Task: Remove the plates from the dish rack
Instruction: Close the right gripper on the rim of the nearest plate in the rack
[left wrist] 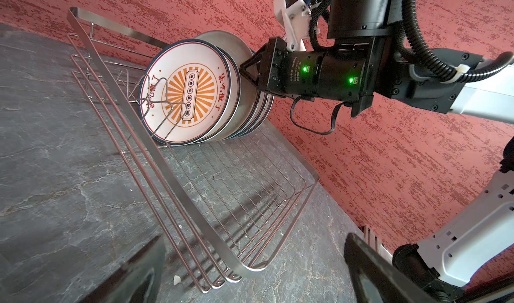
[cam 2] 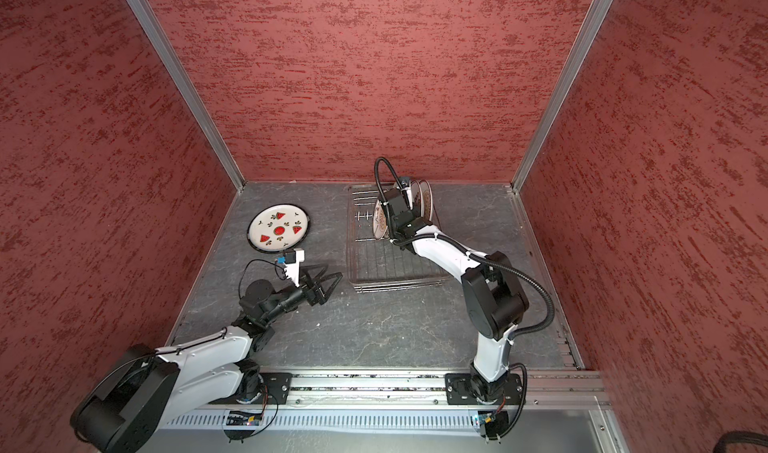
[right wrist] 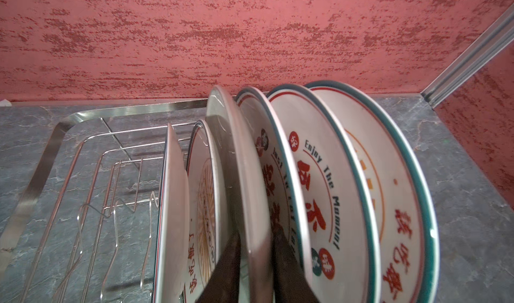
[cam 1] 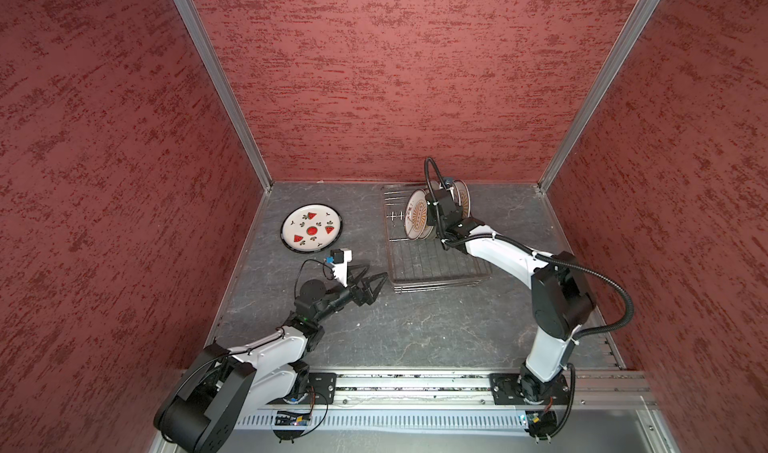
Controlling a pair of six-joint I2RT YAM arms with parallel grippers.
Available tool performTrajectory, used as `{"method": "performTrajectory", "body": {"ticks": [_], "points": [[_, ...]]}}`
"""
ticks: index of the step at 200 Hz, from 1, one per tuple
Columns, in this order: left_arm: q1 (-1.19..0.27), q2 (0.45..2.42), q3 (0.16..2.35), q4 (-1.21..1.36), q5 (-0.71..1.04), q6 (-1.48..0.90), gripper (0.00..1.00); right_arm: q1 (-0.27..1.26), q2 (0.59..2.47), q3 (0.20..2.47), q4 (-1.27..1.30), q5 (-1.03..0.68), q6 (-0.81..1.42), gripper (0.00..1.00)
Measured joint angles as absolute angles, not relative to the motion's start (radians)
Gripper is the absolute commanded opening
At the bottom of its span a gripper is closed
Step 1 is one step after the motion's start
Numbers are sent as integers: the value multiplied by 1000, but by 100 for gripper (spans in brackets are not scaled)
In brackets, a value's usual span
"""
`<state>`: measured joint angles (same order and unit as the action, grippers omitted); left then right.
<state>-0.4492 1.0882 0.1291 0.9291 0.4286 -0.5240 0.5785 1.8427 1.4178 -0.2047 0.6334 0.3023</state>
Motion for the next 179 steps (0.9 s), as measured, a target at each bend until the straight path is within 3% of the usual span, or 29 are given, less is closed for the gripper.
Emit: {"method": "performTrajectory", "body": {"ticks": [179], "points": [[-425, 1105, 133, 943, 380, -544, 100, 631, 1947, 1579, -340, 787, 240, 4]]}}
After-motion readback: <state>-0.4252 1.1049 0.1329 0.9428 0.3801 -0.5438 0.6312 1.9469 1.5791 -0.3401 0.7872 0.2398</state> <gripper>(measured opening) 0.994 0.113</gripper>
